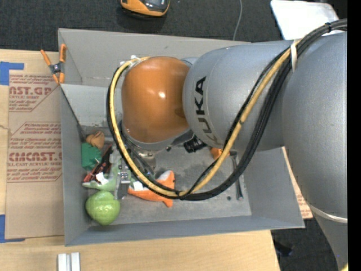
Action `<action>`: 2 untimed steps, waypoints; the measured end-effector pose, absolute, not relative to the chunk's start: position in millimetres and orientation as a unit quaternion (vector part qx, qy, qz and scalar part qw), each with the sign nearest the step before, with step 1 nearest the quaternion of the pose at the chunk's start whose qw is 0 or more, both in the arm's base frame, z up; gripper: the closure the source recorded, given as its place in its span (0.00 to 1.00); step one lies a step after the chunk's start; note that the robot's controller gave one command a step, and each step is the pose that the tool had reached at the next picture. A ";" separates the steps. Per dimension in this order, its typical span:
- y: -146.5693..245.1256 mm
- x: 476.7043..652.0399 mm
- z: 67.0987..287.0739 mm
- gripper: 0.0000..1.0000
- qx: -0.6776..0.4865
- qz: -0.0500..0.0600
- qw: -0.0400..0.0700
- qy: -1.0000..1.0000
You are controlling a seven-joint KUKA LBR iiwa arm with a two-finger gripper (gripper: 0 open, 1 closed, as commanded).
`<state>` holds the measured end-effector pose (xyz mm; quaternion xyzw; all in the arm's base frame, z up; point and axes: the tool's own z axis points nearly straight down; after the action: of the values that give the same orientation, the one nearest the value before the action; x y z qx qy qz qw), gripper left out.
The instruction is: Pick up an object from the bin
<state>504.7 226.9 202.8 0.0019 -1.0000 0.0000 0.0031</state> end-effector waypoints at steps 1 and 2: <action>225.4 506.4 207.5 0.00 0.001 -0.001 0.000 -1.000; 220.3 504.8 192.4 0.00 -0.020 -0.003 -0.004 -1.000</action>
Offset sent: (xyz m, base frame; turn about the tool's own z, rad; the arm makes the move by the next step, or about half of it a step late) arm -0.0146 -0.0324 -0.0865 0.2027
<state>504.8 220.3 192.4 -0.0198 -0.9998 -0.0028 -0.0042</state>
